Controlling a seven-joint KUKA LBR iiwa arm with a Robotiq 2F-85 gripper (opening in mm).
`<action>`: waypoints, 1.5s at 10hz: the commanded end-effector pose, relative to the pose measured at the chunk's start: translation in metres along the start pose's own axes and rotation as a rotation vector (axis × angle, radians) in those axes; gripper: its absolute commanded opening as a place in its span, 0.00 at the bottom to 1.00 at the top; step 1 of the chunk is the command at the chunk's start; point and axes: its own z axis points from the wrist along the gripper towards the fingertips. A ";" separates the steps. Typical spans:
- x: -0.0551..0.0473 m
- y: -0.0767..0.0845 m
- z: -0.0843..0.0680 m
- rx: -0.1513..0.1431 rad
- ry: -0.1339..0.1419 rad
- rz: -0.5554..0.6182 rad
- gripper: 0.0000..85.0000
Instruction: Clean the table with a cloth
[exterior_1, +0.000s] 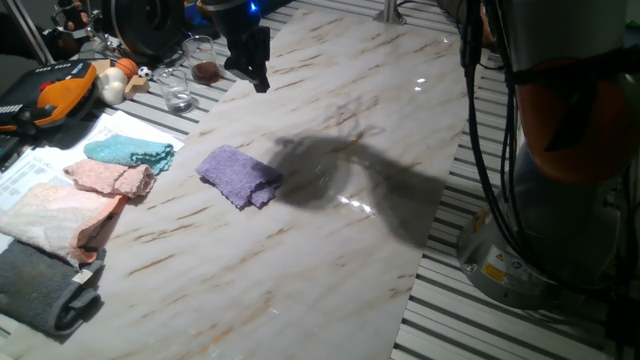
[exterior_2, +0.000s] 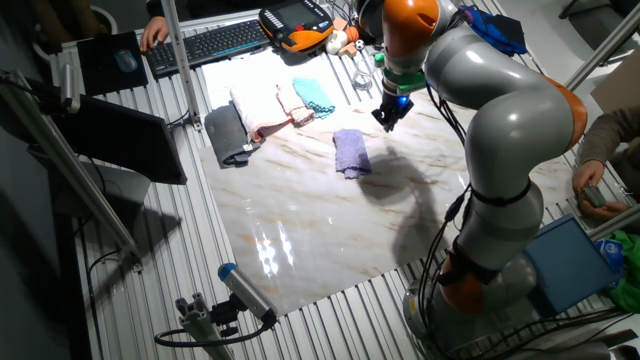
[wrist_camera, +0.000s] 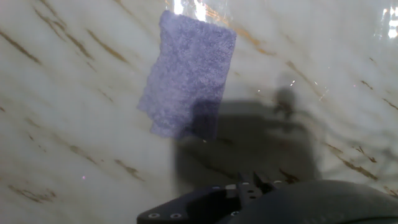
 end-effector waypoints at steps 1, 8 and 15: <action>0.000 0.000 0.000 0.000 0.002 -0.007 0.00; 0.000 0.000 0.000 -0.119 -0.011 0.094 0.00; 0.000 0.000 0.000 -0.163 -0.008 0.126 0.00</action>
